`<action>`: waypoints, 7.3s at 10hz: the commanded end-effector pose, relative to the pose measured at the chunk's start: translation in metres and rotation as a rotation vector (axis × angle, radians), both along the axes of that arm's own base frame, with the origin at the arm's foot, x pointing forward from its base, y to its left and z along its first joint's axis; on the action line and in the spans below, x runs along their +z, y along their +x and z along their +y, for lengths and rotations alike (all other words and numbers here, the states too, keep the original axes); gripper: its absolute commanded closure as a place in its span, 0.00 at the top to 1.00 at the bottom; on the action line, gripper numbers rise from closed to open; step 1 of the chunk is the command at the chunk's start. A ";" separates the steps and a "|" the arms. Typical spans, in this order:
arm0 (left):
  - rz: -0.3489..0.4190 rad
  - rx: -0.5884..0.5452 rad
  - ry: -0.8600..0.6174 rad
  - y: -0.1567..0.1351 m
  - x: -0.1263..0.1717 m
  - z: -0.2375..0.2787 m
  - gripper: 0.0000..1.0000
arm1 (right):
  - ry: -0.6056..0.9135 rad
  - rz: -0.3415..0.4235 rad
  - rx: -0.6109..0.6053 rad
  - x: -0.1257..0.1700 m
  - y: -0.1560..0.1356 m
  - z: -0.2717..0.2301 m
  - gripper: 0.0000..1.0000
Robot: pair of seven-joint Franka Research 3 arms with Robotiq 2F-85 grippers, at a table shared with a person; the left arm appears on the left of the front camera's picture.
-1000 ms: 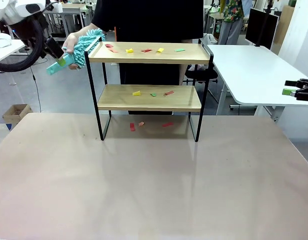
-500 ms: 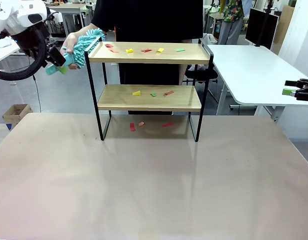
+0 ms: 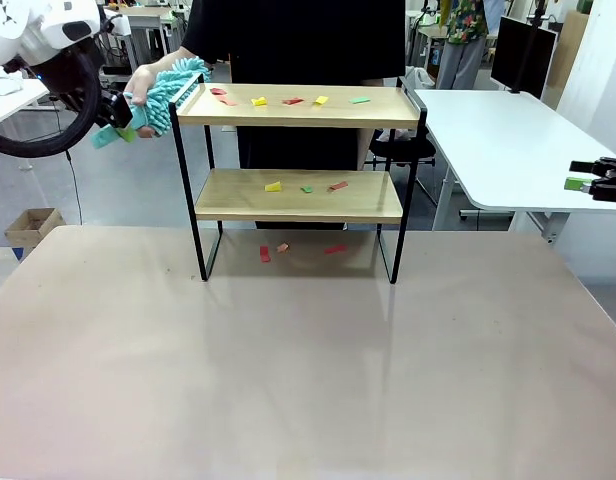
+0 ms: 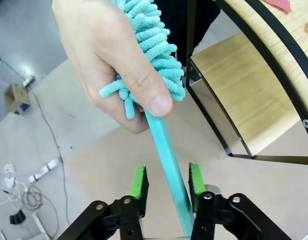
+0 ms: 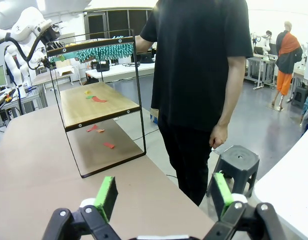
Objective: Clean the shelf.
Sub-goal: Pick up the Duster handed by the human, then clean the specific section of the Shelf indicated by the human with the Duster.
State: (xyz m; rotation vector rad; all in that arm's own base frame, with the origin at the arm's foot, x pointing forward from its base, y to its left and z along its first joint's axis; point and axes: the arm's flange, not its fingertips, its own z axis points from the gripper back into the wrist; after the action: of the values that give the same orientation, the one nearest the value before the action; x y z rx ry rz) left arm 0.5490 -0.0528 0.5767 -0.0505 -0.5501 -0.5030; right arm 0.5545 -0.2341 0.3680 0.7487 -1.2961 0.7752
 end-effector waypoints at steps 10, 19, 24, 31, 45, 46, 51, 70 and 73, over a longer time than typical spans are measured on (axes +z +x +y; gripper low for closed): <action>0.003 0.100 -0.053 -0.001 -0.001 0.001 0.00 | -0.001 -0.005 0.003 0.003 0.001 0.002 1.00; 0.049 0.134 0.031 -0.009 0.000 0.007 0.13 | -0.001 -0.005 0.003 0.003 0.001 0.002 1.00; 0.291 0.032 0.233 -0.080 0.027 0.036 0.13 | -0.001 -0.005 0.003 0.003 0.001 0.002 1.00; 0.659 -0.474 0.502 -0.200 0.023 0.062 0.13 | -0.001 -0.005 0.003 0.003 0.001 0.002 1.00; 0.740 -0.895 0.476 -0.197 -0.015 0.015 0.13 | -0.001 -0.005 0.003 0.003 0.001 0.002 1.00; 0.740 -0.895 0.476 -0.197 -0.015 0.015 0.13 | -0.001 -0.005 0.003 0.003 0.001 0.002 1.00; 0.740 -0.895 0.476 -0.197 -0.015 0.015 0.13 | -0.001 -0.005 0.003 0.003 0.001 0.002 1.00; 0.611 -0.936 0.130 -0.206 0.079 0.026 0.13 | -0.001 -0.005 0.003 0.003 0.001 0.002 1.00; 0.568 -0.778 -0.175 -0.233 0.106 -0.021 0.13 | -0.001 -0.005 0.003 0.003 0.001 0.002 1.00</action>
State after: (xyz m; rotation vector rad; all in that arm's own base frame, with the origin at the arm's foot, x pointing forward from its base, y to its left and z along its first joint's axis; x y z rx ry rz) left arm 0.3237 -0.0565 0.6819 -0.4893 0.0638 -1.2802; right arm 0.5546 -0.2339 0.3676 0.7494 -1.2956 0.7750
